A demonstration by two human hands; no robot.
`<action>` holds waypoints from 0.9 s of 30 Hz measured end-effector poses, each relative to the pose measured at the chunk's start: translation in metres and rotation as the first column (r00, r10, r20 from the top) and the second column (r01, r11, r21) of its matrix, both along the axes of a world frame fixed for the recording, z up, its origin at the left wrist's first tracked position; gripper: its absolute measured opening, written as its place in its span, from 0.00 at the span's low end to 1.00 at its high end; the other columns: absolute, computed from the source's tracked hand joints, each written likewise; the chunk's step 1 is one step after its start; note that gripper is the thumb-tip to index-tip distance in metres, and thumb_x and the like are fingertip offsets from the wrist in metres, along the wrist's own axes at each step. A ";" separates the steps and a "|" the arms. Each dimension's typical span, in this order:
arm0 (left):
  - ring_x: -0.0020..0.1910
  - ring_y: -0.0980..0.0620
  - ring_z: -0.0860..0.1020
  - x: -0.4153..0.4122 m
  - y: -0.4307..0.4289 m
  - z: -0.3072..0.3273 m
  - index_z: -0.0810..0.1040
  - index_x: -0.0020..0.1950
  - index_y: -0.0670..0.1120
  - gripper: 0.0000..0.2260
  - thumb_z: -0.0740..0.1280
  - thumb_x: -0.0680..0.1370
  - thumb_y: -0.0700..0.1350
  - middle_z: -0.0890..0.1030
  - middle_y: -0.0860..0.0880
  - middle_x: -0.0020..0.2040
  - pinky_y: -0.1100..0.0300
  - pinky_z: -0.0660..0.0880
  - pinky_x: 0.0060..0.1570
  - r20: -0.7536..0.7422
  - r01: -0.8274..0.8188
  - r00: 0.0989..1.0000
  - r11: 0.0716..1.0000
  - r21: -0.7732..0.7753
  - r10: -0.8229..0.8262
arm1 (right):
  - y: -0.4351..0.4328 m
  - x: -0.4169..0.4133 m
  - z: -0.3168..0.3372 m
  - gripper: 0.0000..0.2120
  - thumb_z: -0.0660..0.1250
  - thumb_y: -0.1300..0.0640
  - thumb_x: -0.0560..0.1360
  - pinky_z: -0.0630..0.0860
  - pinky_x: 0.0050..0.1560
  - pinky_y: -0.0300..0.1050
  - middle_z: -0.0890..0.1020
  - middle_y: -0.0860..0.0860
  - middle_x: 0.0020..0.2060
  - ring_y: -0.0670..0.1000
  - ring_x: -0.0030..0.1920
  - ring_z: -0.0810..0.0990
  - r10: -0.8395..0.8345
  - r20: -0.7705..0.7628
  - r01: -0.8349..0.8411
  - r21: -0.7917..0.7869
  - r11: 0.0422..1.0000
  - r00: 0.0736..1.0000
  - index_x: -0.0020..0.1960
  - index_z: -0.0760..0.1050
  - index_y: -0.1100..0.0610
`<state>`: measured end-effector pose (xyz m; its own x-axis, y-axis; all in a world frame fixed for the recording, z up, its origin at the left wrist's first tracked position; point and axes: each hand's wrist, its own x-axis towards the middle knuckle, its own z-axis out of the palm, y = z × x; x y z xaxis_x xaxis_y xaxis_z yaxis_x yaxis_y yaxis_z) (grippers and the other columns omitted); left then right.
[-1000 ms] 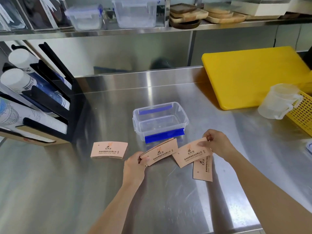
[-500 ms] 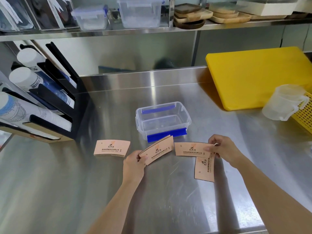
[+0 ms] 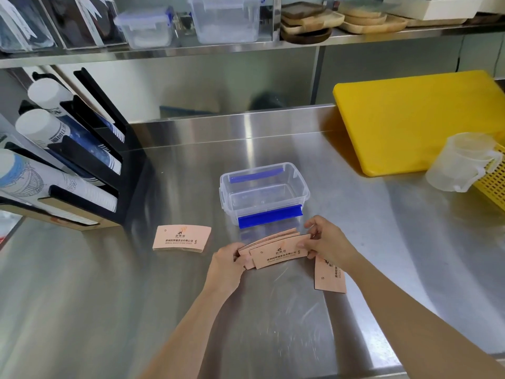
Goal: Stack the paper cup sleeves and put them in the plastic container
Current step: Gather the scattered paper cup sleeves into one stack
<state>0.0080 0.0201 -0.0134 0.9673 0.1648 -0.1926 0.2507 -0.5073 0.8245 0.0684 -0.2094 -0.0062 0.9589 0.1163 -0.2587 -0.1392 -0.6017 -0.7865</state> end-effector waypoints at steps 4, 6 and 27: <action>0.35 0.56 0.76 -0.001 0.002 0.000 0.79 0.47 0.47 0.09 0.63 0.74 0.35 0.82 0.49 0.42 0.64 0.73 0.40 -0.037 0.083 0.996 0.996 -0.027 -0.084 | 0.004 0.001 -0.002 0.25 0.71 0.56 0.70 0.72 0.25 0.26 0.81 0.49 0.40 0.43 0.24 0.80 0.092 -0.002 -0.092 0.011 0.996 0.996 0.64 0.69 0.43; 0.38 0.56 0.77 -0.003 0.002 -0.001 0.78 0.48 0.49 0.12 0.64 0.72 0.34 0.82 0.51 0.43 0.67 0.73 0.42 -0.043 0.133 0.990 0.990 -0.040 -0.135 | 0.005 0.000 -0.001 0.20 0.71 0.56 0.70 0.72 0.25 0.26 0.80 0.46 0.39 0.43 0.24 0.80 0.108 -0.017 -0.108 0.009 0.994 0.994 0.60 0.73 0.43; 0.37 0.49 0.75 -0.005 -0.005 -0.002 0.79 0.48 0.44 0.04 0.66 0.75 0.41 0.84 0.43 0.47 0.53 0.77 0.45 0.056 -0.084 0.995 0.996 0.015 0.083 | -0.039 0.001 -0.004 0.40 0.75 0.46 0.57 0.59 0.55 0.51 0.71 0.47 0.60 0.53 0.60 0.69 0.244 -0.114 -0.265 -0.563 0.783 0.963 0.66 0.62 0.47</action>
<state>0.0028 0.0147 -0.0152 0.9593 0.2479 -0.1355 0.2467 -0.5011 0.8295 0.0699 -0.2486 -0.0097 0.9052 0.1771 -0.3863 0.0632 -0.9550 -0.2896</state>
